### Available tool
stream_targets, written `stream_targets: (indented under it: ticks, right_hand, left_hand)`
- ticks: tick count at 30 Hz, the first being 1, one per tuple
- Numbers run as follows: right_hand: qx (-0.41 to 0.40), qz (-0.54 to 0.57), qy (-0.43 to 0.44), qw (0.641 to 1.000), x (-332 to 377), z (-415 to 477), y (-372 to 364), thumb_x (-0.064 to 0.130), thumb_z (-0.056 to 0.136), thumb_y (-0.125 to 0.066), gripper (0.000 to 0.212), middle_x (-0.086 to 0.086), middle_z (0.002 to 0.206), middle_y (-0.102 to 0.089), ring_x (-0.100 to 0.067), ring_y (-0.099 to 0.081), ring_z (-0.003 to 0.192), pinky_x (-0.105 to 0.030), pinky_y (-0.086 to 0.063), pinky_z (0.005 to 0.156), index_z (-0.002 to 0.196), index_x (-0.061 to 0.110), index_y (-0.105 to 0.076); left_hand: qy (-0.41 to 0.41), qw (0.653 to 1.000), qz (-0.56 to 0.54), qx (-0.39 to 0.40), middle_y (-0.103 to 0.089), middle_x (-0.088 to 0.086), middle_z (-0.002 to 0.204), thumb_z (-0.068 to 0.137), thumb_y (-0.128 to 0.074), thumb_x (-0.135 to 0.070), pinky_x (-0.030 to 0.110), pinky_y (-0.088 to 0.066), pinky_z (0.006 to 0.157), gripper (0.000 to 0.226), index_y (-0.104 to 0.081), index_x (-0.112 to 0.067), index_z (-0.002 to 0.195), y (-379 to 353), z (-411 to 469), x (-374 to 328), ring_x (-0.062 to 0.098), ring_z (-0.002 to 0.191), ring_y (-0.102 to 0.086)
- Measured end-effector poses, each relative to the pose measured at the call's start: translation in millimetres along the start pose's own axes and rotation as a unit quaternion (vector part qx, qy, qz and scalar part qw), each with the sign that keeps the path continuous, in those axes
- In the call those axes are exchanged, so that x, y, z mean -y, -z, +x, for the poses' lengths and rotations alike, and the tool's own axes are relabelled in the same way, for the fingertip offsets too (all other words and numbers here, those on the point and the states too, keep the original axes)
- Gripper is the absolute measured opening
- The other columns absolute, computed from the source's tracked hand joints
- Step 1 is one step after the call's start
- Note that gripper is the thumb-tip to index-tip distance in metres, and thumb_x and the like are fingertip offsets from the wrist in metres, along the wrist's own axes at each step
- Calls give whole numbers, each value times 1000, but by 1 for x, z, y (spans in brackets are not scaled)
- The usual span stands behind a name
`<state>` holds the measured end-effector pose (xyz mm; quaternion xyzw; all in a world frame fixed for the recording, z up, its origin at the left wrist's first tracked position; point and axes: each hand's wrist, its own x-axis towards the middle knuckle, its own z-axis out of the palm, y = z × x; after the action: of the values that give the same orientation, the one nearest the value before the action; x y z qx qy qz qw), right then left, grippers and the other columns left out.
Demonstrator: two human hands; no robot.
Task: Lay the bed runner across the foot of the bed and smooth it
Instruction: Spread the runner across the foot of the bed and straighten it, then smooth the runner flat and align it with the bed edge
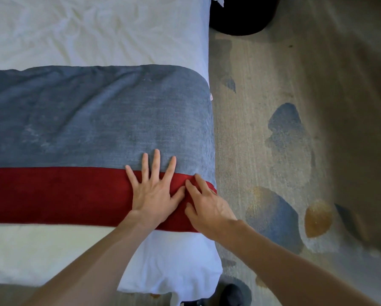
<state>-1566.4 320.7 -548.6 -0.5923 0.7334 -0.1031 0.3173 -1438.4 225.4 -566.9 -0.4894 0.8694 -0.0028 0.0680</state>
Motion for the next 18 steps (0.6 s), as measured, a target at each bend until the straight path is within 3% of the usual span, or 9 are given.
stream_targets:
  ticks: [2, 4, 8, 13, 18]
  right_hand:
    - [-1, -24, 9, 1000, -3, 5, 8, 31, 92, -42, 52, -4, 154, -18, -31, -51, 118, -41, -47, 91, 142, 22, -31]
    - [2, -43, 21, 999, -6, 8, 16, 31, 91, -43, 48, -3, 150, -25, -31, -56, 110, -41, -48, 86, 139, 24, -36]
    - [32, -79, 56, 995, -10, 14, 27, 28, 89, -45, 47, -5, 141, -37, -31, -55, 109, -41, -44, 90, 136, 24, -42]
    - [52, -141, 121, 981, -13, 36, 54, 28, 89, -45, 33, -6, 118, -50, -28, -53, 103, -39, -43, 87, 118, 22, -58]
    - [17, -201, 198, 959, -6, 69, 77, 20, 87, -47, 26, -13, 122, -46, -29, -49, 104, -37, -40, 87, 110, 12, -56]
  left_hand:
    - [0, 1000, 0, 2, -2, 11, 158, 78, -21, -72, 70, 3, 105, 80, -9, -34, 148, -1, 0, -1, 36, 143, 3]
    - [0, 1000, 4, 3, -5, 11, 158, 78, -23, -72, 70, 2, 105, 80, -11, -34, 148, -3, 0, -1, 36, 143, 1]
    - [4, 1000, 9, -1, -9, 13, 157, 78, -27, -71, 71, -1, 105, 80, -14, -34, 147, -6, 3, -2, 37, 143, -3]
    - [7, 1000, 4, -1, -8, 11, 157, 78, -31, -71, 69, 1, 107, 80, -15, -34, 147, -7, 4, -2, 35, 144, -3]
    - [14, 1000, -14, 0, -16, 12, 156, 73, -39, -69, 68, -5, 108, 82, -25, -31, 145, 2, 3, -4, 34, 144, -6]
